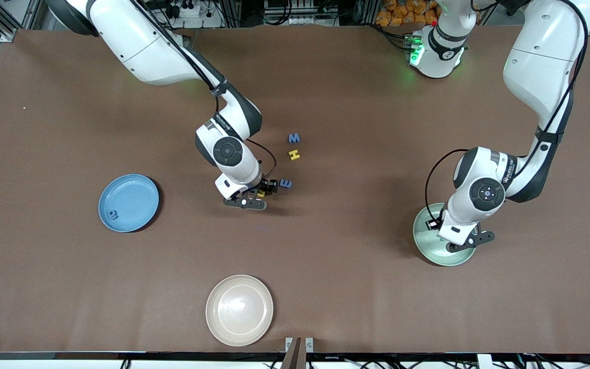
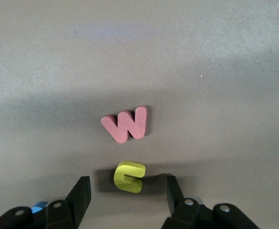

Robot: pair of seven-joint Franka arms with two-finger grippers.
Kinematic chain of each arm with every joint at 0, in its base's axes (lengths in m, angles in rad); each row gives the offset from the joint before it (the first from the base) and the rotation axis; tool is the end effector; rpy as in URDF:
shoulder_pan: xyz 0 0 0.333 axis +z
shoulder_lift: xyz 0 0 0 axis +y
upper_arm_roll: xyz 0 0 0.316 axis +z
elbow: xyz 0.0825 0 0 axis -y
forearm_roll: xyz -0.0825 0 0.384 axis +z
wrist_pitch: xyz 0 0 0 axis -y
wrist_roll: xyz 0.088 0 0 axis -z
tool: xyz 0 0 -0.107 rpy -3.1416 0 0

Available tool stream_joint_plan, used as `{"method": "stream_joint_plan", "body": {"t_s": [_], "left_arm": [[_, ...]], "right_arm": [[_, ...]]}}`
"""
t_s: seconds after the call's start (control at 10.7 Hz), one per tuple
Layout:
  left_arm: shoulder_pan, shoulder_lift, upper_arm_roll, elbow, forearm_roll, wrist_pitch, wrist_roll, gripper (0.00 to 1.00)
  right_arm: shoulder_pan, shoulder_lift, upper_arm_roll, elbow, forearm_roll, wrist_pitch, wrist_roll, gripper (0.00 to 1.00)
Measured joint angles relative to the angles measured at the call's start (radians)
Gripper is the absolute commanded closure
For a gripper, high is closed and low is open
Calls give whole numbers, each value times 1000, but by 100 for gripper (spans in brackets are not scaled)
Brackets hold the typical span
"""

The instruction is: Sort upper and lower case letters into plates

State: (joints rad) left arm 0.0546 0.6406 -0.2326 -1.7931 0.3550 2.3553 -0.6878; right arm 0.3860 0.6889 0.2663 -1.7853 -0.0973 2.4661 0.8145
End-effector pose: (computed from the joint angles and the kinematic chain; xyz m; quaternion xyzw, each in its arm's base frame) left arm 0.6416 -0.1005 0.1951 -0.9877 -0.1453 0.0003 0.0575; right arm 0.5300 0.3891 0.1799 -0.9959 0.0730 0.0285 0.0458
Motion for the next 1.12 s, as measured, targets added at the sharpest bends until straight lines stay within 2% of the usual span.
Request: {"method": "stream_joint_plan", "body": {"t_s": [0.37, 0.66, 0.94, 1.12], "left_arm": [[-2, -20, -25, 9, 2, -14, 8, 0], [-3, -77, -128, -13, 2, -96, -31, 0], [-5, -144, -241, -90, 2, -109, -167, 0], [-6, -148, -312, -105, 2, -109, -272, 0]], "right_arm": [[1, 6, 0, 8, 0, 0, 0, 29], [3, 16, 0, 13, -1, 1, 0, 39], [4, 18, 0, 22, -1, 1, 0, 52], [3, 17, -2, 24, -1, -2, 0, 54]]}}
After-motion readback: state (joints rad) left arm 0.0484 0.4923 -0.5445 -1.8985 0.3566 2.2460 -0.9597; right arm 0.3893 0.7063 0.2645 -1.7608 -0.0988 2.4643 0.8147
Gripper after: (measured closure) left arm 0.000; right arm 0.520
